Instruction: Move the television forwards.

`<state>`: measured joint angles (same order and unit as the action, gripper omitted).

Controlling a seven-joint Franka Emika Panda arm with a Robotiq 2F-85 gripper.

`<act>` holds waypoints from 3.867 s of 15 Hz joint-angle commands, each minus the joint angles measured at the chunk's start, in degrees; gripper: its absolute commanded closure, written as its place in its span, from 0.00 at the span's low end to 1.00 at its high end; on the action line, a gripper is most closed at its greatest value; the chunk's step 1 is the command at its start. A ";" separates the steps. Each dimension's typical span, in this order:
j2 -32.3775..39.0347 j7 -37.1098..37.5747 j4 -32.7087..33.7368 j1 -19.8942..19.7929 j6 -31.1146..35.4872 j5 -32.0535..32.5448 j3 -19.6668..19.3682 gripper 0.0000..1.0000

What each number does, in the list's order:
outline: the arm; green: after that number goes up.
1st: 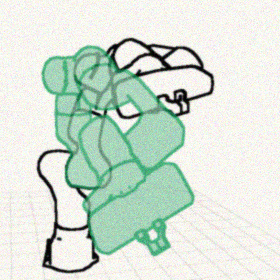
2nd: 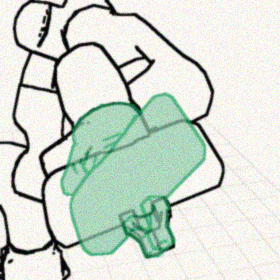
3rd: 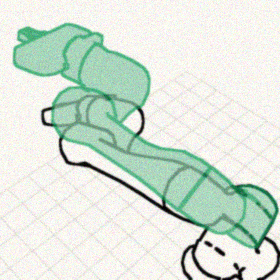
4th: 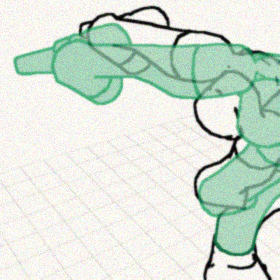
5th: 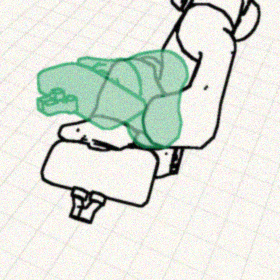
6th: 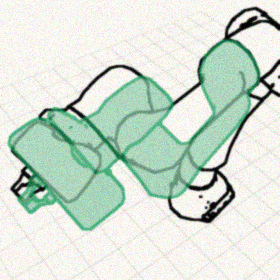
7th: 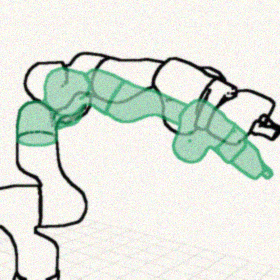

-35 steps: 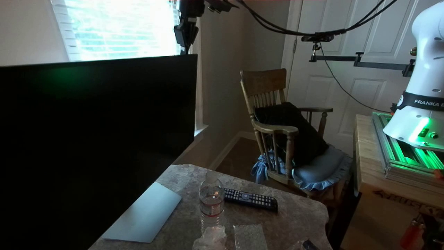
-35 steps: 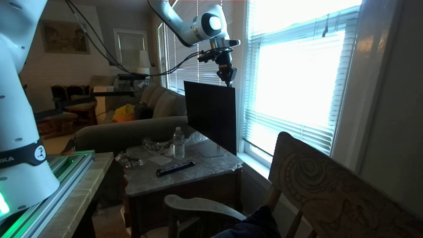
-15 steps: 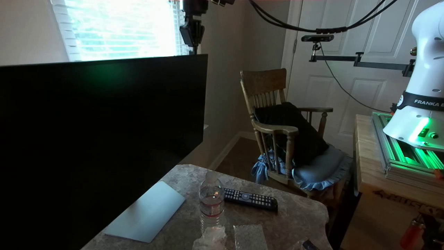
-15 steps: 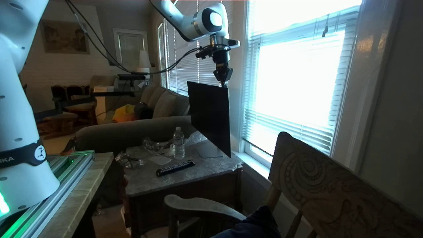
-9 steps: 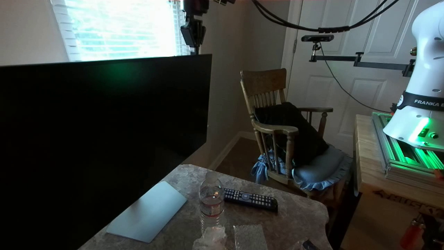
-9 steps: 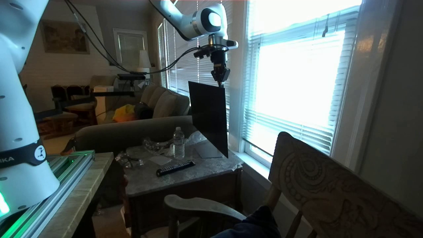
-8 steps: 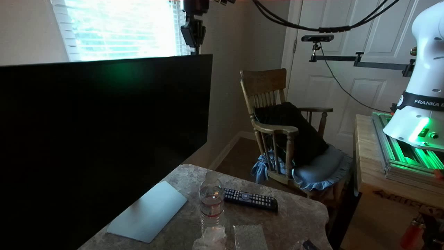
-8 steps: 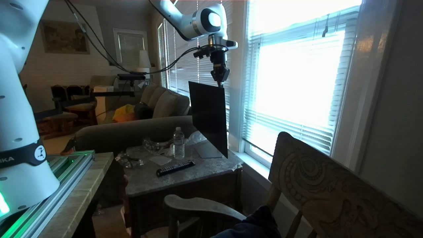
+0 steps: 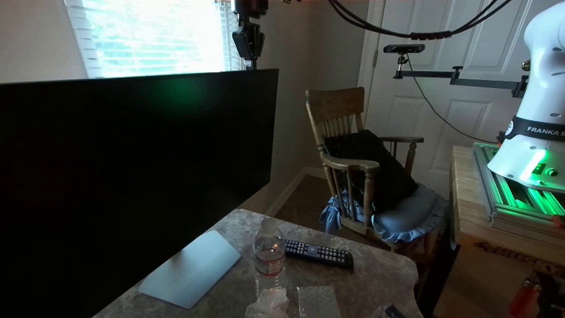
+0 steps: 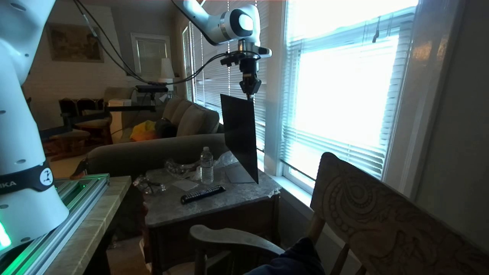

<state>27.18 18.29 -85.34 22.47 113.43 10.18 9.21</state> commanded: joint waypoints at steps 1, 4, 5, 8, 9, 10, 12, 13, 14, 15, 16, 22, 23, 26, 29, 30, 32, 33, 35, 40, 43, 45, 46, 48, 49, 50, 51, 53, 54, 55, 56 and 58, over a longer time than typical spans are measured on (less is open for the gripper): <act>-1.84 -0.46 -1.98 -0.07 -2.50 -3.14 1.31 1.00; -2.22 -0.79 -2.18 -0.11 -3.40 -3.51 1.60 1.00; -2.34 -1.00 -2.25 -0.15 -3.59 -3.91 1.80 1.00; -2.83 -1.65 -2.62 -0.08 -3.95 -4.53 2.25 1.00; -2.90 -1.60 -2.55 0.00 -4.23 -4.51 2.32 1.00; -3.01 -1.66 -2.54 0.01 -4.50 -4.68 2.50 1.00; -3.28 -1.78 -2.67 0.05 -4.72 -4.85 2.82 1.00; -3.39 -1.82 -2.78 0.03 -4.90 -5.01 2.97 1.00; -3.43 -1.89 -2.77 0.02 -5.15 -5.17 3.12 1.00; -3.54 -1.92 -2.82 0.07 -5.18 -5.03 3.18 1.00; -3.61 -1.88 -2.94 0.06 -5.30 -5.02 3.22 1.00; -3.56 -0.65 -2.59 0.34 -2.38 -3.15 2.48 1.00; -3.71 0.14 -2.75 0.78 -0.60 -1.56 1.95 1.00; -4.45 1.63 -3.03 1.43 5.16 0.75 1.20 1.00; -5.70 2.32 -3.55 1.96 9.67 2.85 0.78 1.00; -6.35 2.17 -3.80 2.09 10.34 3.34 0.80 1.00; -7.97 1.94 -4.25 2.32 10.80 3.96 0.99 1.00; -8.97 1.63 -4.46 2.31 10.84 3.98 1.26 1.00; -10.83 0.42 -4.17 2.20 8.97 3.21 1.98 0.73; -15.71 1.26 -3.52 2.69 4.00 5.57 2.66 0.38; -17.93 0.33 -2.92 2.51 -2.22 7.36 3.64 0.18; -19.08 0.04 -2.41 2.26 -6.60 7.65 4.42 0.04; -19.56 -0.38 -2.13 2.07 -8.44 7.30 4.83 0.01; -20.25 -1.61 -1.44 1.55 -11.80 5.11 5.59 0.00; -20.50 -2.54 -1.15 1.25 -13.09 3.69 5.98 0.00; -20.69 -3.31 -0.56 1.02 -15.02 2.29 6.29 0.00; -20.91 -2.91 -0.33 0.88 -16.21 1.81 6.47 0.00; -21.48 -2.37 -0.28 0.36 -16.60 0.74 6.64 0.00; -22.16 -1.70 -1.11 0.05 -14.08 0.11 6.66 0.00; -20.83 -1.29 -0.56 0.50 -15.05 2.58 6.82 0.00; -21.11 -1.30 -0.56 0.27 -14.84 2.23 6.83 0.00; -21.41 -1.30 -0.56 0.05 -14.82 1.95 6.83 0.00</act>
<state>5.55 16.90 -86.29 23.36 98.88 11.98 15.05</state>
